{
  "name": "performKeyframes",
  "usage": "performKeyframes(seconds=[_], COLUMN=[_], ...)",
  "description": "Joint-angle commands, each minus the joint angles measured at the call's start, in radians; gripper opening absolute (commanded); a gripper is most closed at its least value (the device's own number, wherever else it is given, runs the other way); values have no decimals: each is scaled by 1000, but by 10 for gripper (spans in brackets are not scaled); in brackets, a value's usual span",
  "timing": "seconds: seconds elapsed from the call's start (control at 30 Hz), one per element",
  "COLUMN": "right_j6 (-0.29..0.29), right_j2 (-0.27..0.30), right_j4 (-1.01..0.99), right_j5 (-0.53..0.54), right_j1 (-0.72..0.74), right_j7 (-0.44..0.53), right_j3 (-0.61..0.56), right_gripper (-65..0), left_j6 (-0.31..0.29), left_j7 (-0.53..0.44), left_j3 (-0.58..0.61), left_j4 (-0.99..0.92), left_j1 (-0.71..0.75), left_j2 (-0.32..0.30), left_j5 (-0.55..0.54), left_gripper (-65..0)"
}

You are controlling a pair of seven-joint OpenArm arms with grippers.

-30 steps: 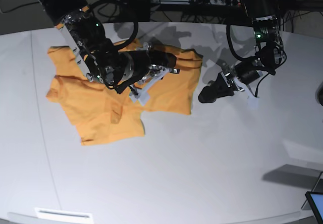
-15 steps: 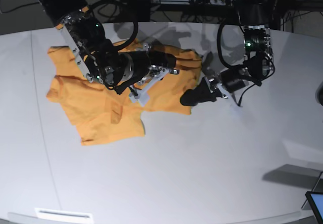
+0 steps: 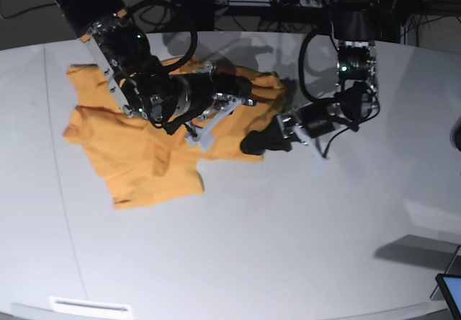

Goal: Fold the T-shirt properly
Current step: 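Move the left gripper to the shirt edge beside the right gripper and grasp, then lift the folded shirt with both grippers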

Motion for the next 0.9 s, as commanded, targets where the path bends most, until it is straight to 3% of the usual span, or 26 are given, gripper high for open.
performKeyframes(seconds=[0.0,0.17,0.2,0.33,0.37,0.8,0.87], right_j6=[3,3,3,3,3,3,3], right_j2=[-2,-2,-2,-2,-2,-2,-1], right_j4=[15,15,15,15,15,15,15], right_j5=[19,19,19,19,19,19,19], right_j1=[18,15,17,17,17,14,14], right_j7=[1,1,1,2,2,4,4], right_j3=[4,4,4,4,4,4,4], right_gripper=[-576,-576,-576,-576,-576,-576,-576], left_j6=[-6,-6,-6,-6,-6,-6,-6], left_j7=[-1,-1,-1,-2,-2,-2,1], left_j3=[9,6,3,1,1,-5,-52], left_j4=[11,16,16,11,11,62,109], left_j1=[-15,-16,-16,-16,-16,-16,-7], left_j2=[-3,0,-2,-18,-20,-55,-64], left_j5=[-21,-21,-21,-20,-20,-27,-29], left_gripper=[-106,-143,-195,-576,-620,-650,-650])
